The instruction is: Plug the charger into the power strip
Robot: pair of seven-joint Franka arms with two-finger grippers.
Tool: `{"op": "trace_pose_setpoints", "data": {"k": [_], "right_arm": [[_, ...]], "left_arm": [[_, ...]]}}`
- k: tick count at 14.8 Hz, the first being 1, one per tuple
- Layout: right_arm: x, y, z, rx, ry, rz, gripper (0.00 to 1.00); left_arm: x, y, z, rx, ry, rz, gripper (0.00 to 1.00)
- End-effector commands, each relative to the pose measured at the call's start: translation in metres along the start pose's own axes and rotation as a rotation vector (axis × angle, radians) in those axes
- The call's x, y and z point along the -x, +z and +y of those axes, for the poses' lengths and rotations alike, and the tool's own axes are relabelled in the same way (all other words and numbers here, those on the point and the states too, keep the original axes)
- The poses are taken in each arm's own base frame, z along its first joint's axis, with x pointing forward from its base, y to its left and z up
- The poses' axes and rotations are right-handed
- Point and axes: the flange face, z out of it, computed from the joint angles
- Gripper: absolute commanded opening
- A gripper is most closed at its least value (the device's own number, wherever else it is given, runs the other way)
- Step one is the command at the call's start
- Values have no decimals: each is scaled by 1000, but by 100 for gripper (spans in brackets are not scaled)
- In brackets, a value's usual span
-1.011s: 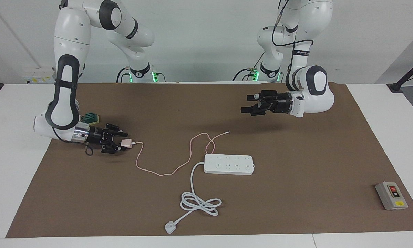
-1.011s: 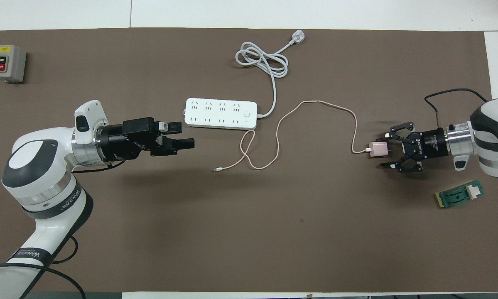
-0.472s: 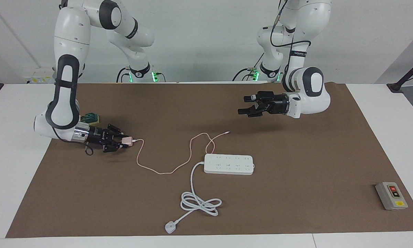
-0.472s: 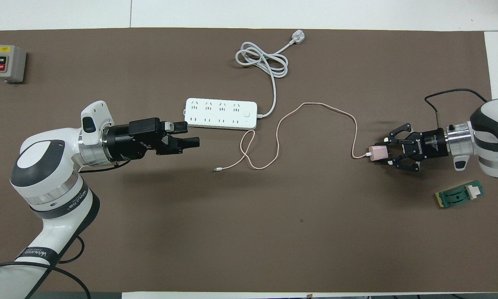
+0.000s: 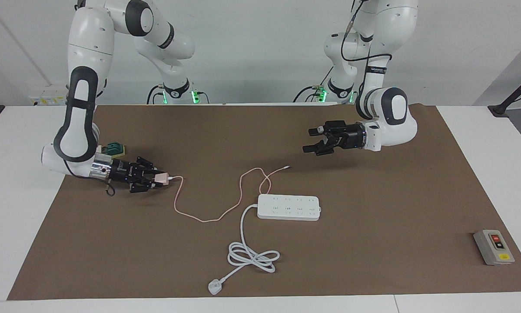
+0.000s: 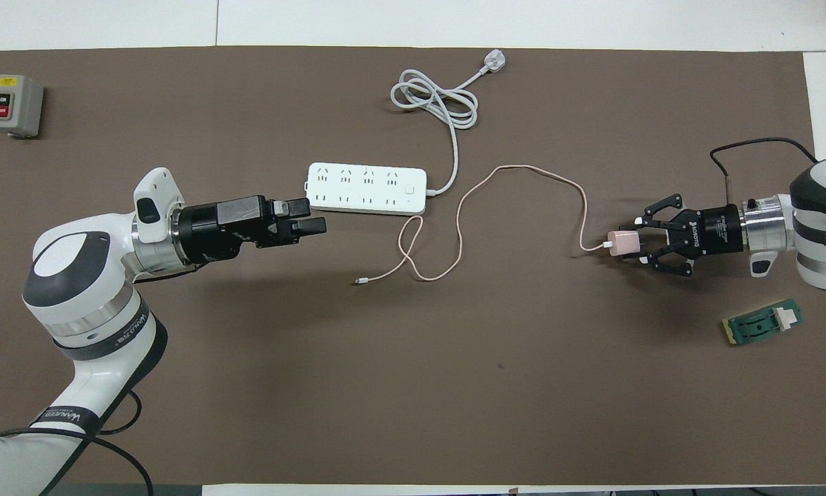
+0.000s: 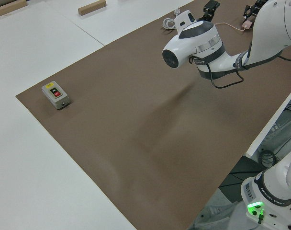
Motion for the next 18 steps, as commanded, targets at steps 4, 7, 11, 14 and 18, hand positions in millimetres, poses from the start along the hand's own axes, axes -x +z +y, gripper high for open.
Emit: {"op": "trace_pose_setpoints", "data": {"k": [4,7,11,14,18], "right_arm": [[64,16,-33,-17,7,-62,0],[98,34,-44,-29,-10,-100,0],[166,53,-59,-41,35,-128,0],[209,86,-65,-51,44,-117,0],[258,135,-70,-94,56,-141,0]], "left_arm": [[3,-1,-5,-8,44,21,100],[4,-3,-10,-20,49,33,100],[6,-3,-17,-48,71,48,100],[6,-2,-16,-44,70,43,100],[7,-2,-16,-44,66,34,100]]}}
